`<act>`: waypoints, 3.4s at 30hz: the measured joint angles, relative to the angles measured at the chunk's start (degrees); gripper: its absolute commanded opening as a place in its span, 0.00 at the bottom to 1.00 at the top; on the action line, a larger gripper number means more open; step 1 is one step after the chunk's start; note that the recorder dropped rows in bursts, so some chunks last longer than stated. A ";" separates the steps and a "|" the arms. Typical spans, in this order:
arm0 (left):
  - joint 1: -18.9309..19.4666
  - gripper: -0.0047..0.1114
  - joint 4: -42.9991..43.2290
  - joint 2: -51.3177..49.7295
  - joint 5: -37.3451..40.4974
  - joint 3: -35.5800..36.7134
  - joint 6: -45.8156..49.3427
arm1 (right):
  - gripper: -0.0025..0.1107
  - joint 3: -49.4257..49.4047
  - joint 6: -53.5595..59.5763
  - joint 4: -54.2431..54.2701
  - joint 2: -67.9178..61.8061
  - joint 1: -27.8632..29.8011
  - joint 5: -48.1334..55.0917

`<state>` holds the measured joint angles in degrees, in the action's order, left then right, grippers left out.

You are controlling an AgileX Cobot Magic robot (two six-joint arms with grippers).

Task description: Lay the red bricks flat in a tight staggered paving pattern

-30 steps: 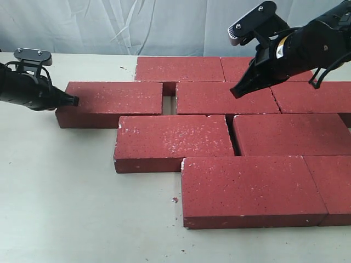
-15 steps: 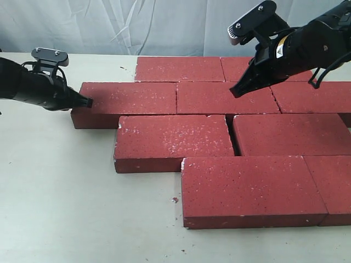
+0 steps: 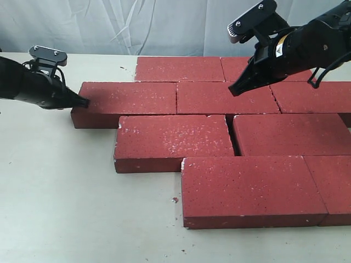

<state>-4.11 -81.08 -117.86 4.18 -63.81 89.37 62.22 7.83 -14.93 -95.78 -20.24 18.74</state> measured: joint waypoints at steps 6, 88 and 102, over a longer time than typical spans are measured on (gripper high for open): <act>0.00 0.04 0.11 0.00 -5.00 0.00 0.00 | 0.01 0.00 0.00 0.22 0.00 0.00 -0.22; -12.71 0.04 45.04 6.84 30.97 1.25 -30.25 | 0.01 0.00 1.41 -1.44 0.00 0.00 2.84; -14.81 0.04 44.54 6.84 29.34 1.16 -30.25 | 0.01 0.00 1.41 -1.09 0.00 0.00 2.37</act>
<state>-18.92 -36.54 -111.02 33.51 -62.65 59.11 62.22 9.24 -16.02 -95.78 -20.24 21.11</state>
